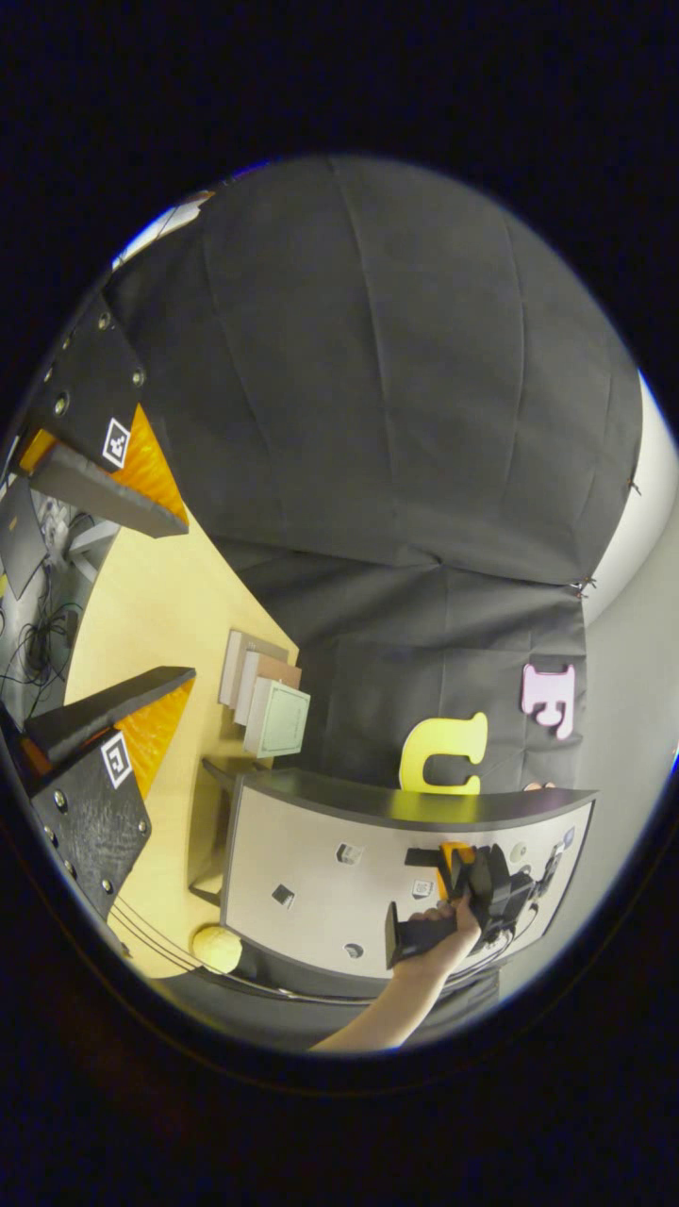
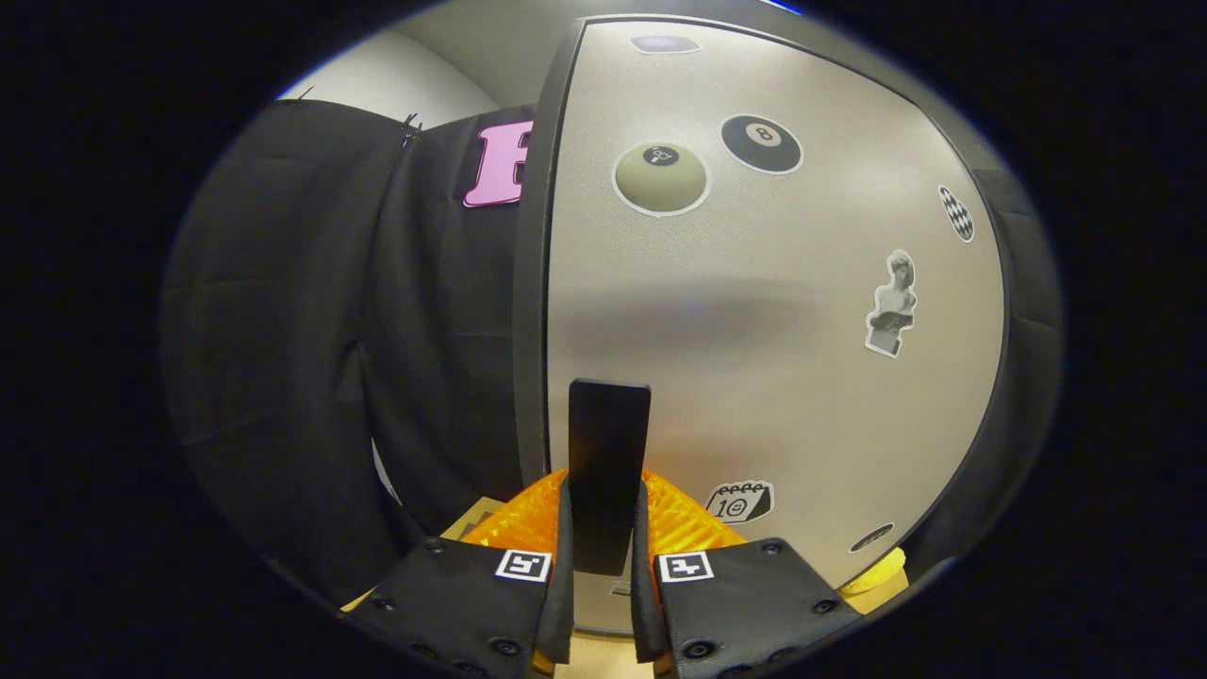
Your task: Open the cabinet door with the right hand, grasp the bottle in the cabinet with the left hand and place it on the coaster, then close the cabinet door with the right hand.
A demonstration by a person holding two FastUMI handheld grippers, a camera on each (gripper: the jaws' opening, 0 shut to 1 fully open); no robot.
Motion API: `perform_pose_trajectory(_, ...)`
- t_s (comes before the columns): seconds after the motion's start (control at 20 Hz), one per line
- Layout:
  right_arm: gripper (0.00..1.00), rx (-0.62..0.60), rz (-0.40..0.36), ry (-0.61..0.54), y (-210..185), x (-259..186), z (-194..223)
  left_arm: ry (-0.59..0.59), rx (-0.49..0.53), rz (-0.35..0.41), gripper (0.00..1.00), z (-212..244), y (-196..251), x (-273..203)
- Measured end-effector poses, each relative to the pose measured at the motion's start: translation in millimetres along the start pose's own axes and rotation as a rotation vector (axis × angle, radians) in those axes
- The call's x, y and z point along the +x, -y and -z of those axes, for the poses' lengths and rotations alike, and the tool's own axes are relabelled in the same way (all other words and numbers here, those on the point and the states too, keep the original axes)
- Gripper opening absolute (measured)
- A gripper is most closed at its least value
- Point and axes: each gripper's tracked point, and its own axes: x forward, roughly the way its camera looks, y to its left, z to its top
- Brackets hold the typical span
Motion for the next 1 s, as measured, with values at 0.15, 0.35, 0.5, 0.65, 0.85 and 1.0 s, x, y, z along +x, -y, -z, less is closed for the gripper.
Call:
perform_pose_trajectory(0.15, 0.23, 0.025, -0.026, -0.001, -1, -2, 2, 0.009, 0.008, 0.006, 0.84, -1, 5, -6)
perform_pose_trajectory(0.35, 0.14, -0.013, -0.084, 0.002, -1, -7, 3, 0.005, -0.003, 0.019, 0.84, 3, 10, -11)
perform_pose_trajectory(0.5, 0.14, -0.011, -0.117, 0.005, -2, -20, 5, -0.007, -0.001, 0.037, 0.84, 8, 17, -16)
perform_pose_trajectory(0.65, 0.14, -0.024, -0.164, 0.005, -8, -53, 9, 0.001, 0.022, 0.06, 0.84, 8, 29, -27)
perform_pose_trajectory(0.85, 0.12, -0.025, -0.257, 0.017, 4, -81, 16, 0.022, 0.035, 0.052, 0.85, 4, 38, -37)
perform_pose_trajectory(1.0, 0.14, -0.009, -0.318, 0.021, 10, -111, 15, 0.014, -0.003, 0.06, 0.86, 8, 64, -52)
